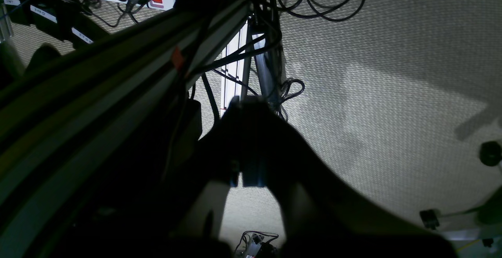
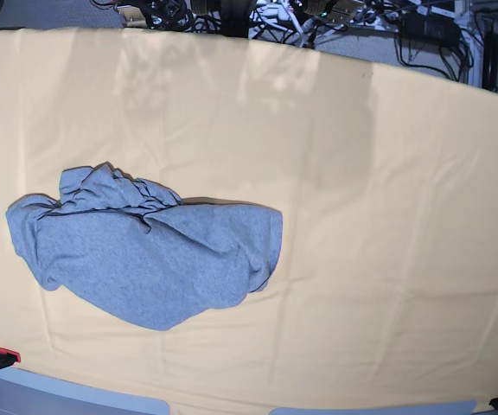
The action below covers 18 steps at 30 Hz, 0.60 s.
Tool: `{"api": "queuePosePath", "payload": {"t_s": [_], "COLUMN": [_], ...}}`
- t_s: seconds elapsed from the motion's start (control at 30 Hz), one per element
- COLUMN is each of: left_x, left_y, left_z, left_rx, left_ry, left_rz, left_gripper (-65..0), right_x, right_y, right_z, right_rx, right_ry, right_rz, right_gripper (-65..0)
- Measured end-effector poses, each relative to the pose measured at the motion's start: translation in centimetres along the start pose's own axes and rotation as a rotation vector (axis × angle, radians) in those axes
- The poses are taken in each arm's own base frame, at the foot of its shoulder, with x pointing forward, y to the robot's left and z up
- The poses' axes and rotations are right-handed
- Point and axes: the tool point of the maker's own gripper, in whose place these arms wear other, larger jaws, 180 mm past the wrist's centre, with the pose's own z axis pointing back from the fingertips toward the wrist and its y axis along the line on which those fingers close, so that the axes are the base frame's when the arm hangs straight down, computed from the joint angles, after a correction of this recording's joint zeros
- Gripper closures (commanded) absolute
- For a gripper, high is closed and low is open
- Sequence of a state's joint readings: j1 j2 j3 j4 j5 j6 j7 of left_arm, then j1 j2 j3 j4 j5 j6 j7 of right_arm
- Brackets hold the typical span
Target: Layout the t-shirt on the table in an organized manner, then fold the t-shirt properly
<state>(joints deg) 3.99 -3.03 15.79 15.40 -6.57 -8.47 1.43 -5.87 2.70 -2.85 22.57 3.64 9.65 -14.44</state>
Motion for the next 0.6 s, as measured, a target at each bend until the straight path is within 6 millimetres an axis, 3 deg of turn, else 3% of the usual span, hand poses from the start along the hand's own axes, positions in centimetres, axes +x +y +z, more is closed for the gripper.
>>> {"api": "queuePosePath", "payload": {"t_s": [0.6], "left_x": [0.0], "left_y": [0.0], "left_z": [0.0], "left_rx": [0.0], "left_ry": [0.0], "left_rz": [0.0], "left_gripper": [0.0], "right_x": [0.71], "right_y": [-0.06], "right_z": [0.12], "right_rx": [-0.001], "right_ry": [-0.018], "right_rz": [0.003], "right_gripper": [0.0]}}
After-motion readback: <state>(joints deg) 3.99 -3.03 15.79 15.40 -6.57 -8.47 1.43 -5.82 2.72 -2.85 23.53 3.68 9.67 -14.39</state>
